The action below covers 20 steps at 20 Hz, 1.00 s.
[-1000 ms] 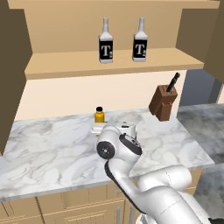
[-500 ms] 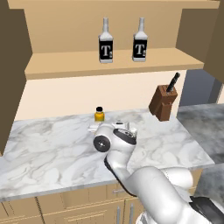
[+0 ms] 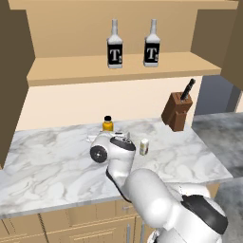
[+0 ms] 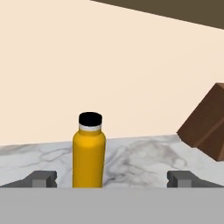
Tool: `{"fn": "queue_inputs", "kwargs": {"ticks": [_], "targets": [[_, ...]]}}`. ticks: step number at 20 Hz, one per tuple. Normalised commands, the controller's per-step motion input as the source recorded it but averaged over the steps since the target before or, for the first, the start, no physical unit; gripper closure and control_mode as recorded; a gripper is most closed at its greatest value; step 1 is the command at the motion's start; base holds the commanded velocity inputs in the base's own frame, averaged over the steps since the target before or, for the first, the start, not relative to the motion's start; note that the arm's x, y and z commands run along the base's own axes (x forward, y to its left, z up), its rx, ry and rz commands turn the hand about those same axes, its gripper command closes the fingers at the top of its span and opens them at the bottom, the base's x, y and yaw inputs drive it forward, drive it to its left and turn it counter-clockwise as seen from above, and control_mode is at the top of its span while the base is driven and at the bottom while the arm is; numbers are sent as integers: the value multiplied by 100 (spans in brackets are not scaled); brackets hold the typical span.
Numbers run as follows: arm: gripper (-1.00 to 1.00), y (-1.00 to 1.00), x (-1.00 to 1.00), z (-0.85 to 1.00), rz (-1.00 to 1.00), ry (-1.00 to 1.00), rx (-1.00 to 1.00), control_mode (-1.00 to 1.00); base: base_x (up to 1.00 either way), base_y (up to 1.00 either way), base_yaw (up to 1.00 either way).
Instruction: Sort all alcoholic drinks to one cabinet, and non-alcoholic drinks to the other.
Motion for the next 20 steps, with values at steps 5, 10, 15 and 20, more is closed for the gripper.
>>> {"fn": "queue_inputs", "kwargs": {"ticks": [5,10,15,20], "targets": [[-100,5,33,-4,0,3,1,-100,0,0,0],[-100,0,26,-6,0,0,1,-100,0,0,0],[-100,0,18,-7,0,0,1,-100,0,0,0],[-100,0,20,-14,0,0,0,-100,0,0,0]]}}
